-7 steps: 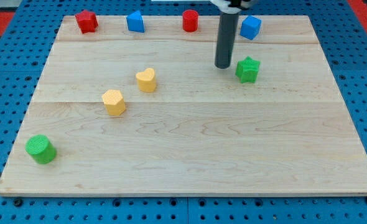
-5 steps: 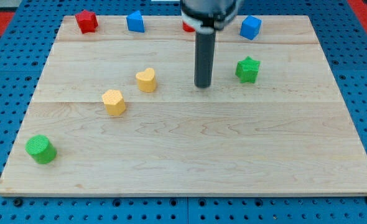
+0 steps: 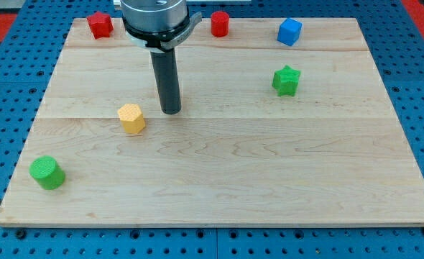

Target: Move the yellow heart left to the green star

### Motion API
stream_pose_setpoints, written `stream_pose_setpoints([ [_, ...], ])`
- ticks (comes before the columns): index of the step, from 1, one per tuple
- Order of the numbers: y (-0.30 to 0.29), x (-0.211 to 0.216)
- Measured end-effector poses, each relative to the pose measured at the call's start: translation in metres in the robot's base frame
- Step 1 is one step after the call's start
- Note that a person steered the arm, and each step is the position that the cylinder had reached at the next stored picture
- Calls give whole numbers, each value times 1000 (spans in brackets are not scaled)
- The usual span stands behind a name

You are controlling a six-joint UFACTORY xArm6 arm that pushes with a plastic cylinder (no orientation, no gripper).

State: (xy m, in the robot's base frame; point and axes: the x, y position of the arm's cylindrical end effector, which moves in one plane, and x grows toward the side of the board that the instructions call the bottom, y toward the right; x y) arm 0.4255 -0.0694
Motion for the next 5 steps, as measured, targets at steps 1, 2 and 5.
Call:
stream_pose_setpoints([
  [1, -43, 1],
  [2, -43, -1],
  [5, -43, -24],
])
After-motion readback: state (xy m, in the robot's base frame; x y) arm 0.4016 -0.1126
